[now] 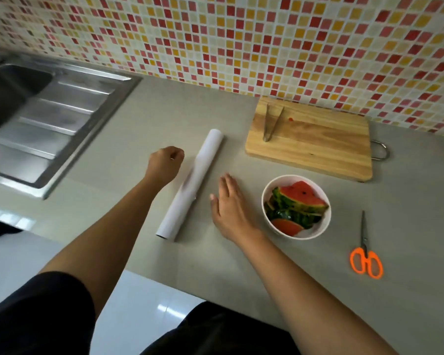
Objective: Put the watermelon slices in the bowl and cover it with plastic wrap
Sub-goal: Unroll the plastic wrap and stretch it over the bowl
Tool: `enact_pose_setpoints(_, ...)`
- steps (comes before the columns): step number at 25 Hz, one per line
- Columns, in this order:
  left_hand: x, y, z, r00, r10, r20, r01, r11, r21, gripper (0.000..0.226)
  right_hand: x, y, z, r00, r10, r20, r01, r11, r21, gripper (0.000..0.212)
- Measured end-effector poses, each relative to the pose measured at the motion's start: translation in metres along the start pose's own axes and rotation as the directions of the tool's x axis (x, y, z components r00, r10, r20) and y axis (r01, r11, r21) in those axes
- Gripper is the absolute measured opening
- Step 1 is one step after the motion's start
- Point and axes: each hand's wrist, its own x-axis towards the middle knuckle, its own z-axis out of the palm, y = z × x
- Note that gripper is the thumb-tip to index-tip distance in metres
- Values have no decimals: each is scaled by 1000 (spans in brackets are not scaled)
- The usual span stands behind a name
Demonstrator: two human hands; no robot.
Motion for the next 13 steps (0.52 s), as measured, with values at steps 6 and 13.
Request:
enact_pose_setpoints(6,7,-17,15,926,-125,357,149,988,-42,44,-7,24,58,997,75,1,-72,960,-272,63)
enact_pose_setpoints(13,19,-9,11,842,-113,527,181,980,-80,39,-9,23,55,998,63,-3,-62,959,-278,61)
